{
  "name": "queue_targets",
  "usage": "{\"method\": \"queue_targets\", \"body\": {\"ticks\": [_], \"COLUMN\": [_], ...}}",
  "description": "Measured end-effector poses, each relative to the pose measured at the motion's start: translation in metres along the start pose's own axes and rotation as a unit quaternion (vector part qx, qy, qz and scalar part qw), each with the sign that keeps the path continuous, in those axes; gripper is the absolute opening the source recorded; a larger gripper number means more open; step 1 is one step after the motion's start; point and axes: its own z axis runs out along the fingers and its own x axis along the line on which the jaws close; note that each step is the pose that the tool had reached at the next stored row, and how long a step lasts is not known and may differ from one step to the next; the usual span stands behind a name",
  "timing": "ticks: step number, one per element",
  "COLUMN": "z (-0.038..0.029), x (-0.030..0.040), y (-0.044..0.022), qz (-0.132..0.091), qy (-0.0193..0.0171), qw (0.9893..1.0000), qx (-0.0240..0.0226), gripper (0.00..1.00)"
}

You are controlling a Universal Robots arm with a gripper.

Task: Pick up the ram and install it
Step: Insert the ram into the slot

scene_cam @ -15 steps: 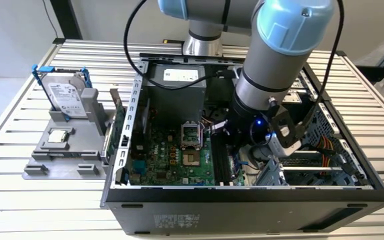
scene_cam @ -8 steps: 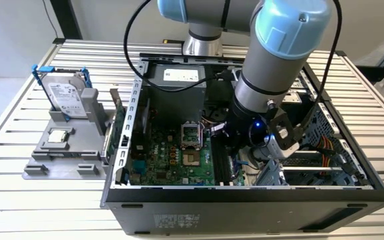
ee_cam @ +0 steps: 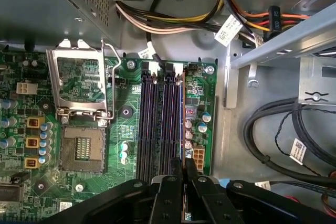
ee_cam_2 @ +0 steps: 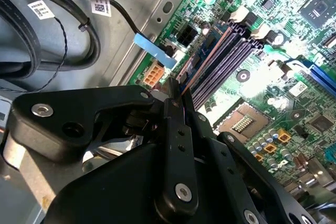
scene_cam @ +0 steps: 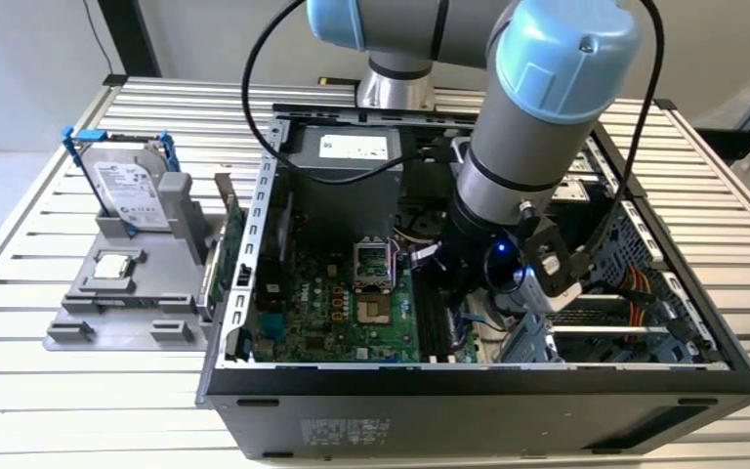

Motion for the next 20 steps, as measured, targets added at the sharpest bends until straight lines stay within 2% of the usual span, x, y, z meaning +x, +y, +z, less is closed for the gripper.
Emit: {"method": "queue_targets", "body": {"ticks": [20], "z": [0.0022], "x": [0.0028], "y": [-0.002], "qz": [0.004], "qy": [-0.0001], "qw": [1.0], "qx": [0.0], "gripper": [0.0]}}
